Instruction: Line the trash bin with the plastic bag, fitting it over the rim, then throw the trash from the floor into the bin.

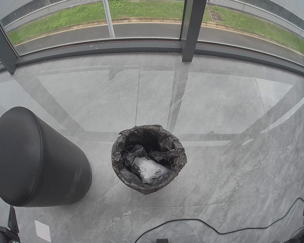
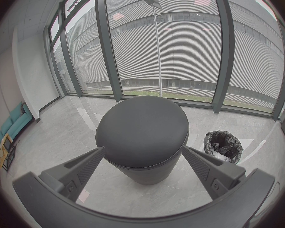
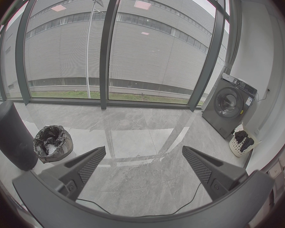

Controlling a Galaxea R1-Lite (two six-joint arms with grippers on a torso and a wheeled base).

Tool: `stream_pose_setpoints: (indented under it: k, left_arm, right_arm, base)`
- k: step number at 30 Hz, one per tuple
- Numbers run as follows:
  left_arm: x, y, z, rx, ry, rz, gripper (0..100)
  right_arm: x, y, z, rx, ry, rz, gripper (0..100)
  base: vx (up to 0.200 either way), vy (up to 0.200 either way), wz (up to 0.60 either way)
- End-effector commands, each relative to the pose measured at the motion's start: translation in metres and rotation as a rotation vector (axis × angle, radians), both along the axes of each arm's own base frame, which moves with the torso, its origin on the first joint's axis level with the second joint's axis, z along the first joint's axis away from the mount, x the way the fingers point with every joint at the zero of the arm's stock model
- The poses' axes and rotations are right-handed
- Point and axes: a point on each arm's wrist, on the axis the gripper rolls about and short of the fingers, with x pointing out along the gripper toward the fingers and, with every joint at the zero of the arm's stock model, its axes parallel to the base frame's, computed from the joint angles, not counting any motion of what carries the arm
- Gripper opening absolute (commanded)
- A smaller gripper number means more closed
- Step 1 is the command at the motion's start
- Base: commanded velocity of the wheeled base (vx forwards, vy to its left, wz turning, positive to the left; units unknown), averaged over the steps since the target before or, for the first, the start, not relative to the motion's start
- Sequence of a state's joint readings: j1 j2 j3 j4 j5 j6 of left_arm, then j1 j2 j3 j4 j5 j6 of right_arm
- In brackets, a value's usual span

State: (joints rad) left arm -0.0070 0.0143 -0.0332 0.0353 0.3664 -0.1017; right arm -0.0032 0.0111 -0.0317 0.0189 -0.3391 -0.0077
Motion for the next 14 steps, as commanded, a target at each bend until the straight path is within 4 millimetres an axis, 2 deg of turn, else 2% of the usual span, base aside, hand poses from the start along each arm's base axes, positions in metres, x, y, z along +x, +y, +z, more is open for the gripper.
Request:
stream_pose_setpoints:
  k: [1, 14]
  left_arm:
    - [-0.0011, 0.0, -0.0006, -0.014, -0.019, 0.001, 100]
    - [-0.0008, -0.0006, -0.0006, -0.023, -0.021, -0.031, 100]
  right_arm:
    - [-0.0008, 0.0, -0.0001, -0.001, -0.01, 0.0, 100]
    - [-0.0006, 0.0006, -0.0002, 0.006, -0.011, 0.026, 100]
  base:
    - [0.0, 0.0, 0.0]
    - [0.0, 0.0, 0.0]
